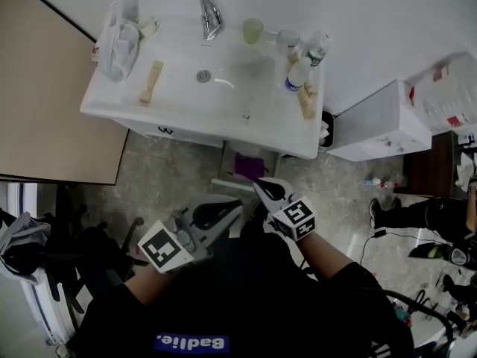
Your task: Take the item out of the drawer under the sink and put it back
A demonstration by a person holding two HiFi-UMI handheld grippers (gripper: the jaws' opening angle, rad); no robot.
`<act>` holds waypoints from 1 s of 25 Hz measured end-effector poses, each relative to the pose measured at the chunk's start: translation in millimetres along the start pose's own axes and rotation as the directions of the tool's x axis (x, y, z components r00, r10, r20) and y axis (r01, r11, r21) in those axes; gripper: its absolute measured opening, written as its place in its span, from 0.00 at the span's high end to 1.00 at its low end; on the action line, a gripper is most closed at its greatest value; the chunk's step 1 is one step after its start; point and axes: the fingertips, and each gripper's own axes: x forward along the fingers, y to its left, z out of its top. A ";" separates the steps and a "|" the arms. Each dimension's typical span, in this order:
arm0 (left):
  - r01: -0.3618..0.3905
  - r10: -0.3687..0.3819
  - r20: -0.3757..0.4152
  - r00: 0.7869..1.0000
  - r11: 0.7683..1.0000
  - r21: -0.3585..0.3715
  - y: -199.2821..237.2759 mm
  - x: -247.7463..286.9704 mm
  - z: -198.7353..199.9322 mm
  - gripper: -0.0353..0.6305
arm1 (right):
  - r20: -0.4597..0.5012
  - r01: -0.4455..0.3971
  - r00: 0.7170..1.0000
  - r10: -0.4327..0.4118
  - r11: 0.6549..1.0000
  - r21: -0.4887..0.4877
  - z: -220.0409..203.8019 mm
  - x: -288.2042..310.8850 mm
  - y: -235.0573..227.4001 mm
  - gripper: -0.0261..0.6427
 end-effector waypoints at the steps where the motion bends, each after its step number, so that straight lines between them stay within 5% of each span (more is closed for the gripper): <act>1: -0.007 0.007 -0.001 1.000 1.000 -0.002 2.0 1.0 -1.1 0.97 | -0.020 -0.003 1.000 0.003 1.000 -0.004 -7.5 6.0 -5.7 0.97; 15: -0.081 0.080 -0.027 0.996 0.996 -0.042 33.4 -9.8 -15.6 0.96 | -0.219 -0.008 0.976 0.008 1.000 0.003 -83.9 80.0 -50.5 0.93; 25: -0.108 0.106 -0.034 0.994 0.993 -0.048 49.3 -16.8 -18.7 0.96 | -0.383 0.008 0.923 -0.030 0.998 -0.061 -138.9 114.4 -76.6 0.81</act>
